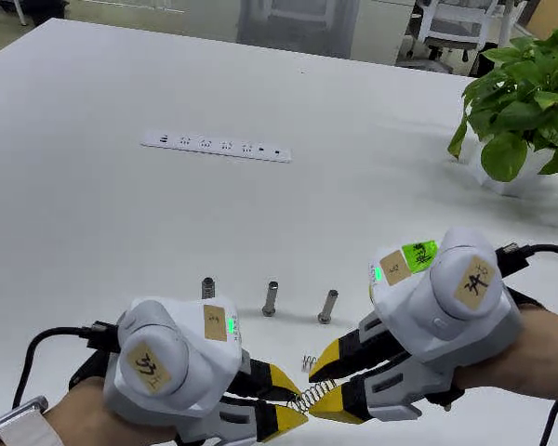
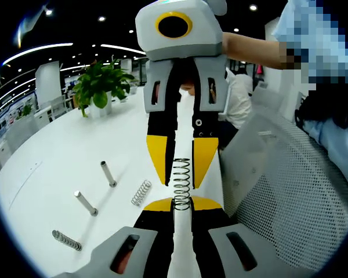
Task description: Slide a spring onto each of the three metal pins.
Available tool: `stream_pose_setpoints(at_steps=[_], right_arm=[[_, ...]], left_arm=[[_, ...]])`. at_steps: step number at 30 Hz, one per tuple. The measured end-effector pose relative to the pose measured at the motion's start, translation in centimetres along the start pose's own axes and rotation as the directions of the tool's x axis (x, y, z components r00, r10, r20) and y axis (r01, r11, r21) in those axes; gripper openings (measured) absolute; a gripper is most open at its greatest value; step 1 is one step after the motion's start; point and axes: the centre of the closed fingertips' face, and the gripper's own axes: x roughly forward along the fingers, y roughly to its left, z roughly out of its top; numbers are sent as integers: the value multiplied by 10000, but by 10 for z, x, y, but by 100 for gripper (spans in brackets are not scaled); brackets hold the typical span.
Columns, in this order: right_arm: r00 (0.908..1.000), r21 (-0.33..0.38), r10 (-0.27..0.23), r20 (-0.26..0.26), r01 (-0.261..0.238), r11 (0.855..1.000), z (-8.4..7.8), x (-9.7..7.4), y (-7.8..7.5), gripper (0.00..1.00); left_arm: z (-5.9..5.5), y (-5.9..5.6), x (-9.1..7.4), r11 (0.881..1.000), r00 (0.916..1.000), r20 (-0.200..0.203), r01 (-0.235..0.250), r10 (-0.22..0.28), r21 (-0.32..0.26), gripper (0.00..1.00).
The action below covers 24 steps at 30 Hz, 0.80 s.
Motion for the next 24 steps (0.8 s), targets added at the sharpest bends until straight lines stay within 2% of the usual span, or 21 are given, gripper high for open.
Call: stream_pose_setpoints(at_steps=[10,19,24], right_arm=[[9998,63,196,-11,-196,9998,0,4,3,14],[9997,243,220,100,-223,9995,0,3,2,12],[9996,246,279,-7,-279,9993,-1,3,3,12]], left_arm=[[5,-1,-1,10000,9998,214,-12,11,19,9],[5,-2,1,9999,9995,318,-69,72,-79,10],[4,-2,2,9998,9995,310,-98,103,-170,10]])
